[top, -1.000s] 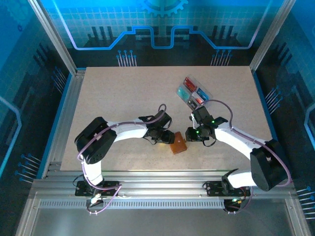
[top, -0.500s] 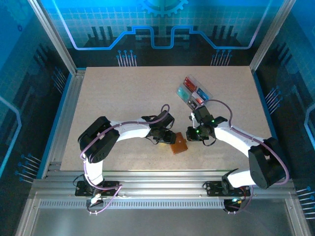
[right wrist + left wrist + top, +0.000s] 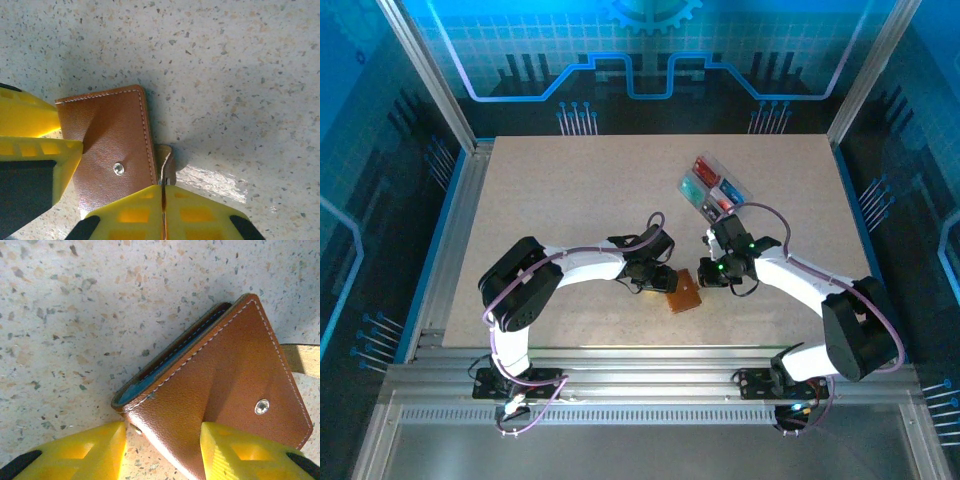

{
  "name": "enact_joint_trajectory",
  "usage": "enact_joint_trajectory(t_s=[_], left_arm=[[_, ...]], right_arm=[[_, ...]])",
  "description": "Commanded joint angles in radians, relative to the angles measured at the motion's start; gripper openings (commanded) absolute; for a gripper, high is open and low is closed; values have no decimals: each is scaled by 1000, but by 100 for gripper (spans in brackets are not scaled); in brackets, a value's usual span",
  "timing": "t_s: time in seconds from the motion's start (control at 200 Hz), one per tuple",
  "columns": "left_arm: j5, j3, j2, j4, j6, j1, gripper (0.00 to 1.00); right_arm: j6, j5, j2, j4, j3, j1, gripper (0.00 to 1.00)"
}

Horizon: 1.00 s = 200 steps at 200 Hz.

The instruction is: Put the credit cards into the card holder

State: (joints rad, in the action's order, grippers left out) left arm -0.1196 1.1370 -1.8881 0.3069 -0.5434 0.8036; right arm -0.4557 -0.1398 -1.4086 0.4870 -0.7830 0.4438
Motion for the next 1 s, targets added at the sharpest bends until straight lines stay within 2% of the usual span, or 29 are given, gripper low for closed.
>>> enact_joint_trajectory(t_s=[0.0,0.135,0.62,0.996], left_arm=[[5,-29,-54,-4,0,17,44],[-4,-34,-55,-14,-6,17,44],[-21,-40,-69,-37,-16,18,44],[-28,-37,-76,-43,-18,18,44]], right_arm=[[13,-35,3,-3,-5,-13,6],[19,-68,10,-12,-4,-13,0],[37,-96,-123,-47,-38,60,0],[38,-122,-138,-53,-51,71,0]])
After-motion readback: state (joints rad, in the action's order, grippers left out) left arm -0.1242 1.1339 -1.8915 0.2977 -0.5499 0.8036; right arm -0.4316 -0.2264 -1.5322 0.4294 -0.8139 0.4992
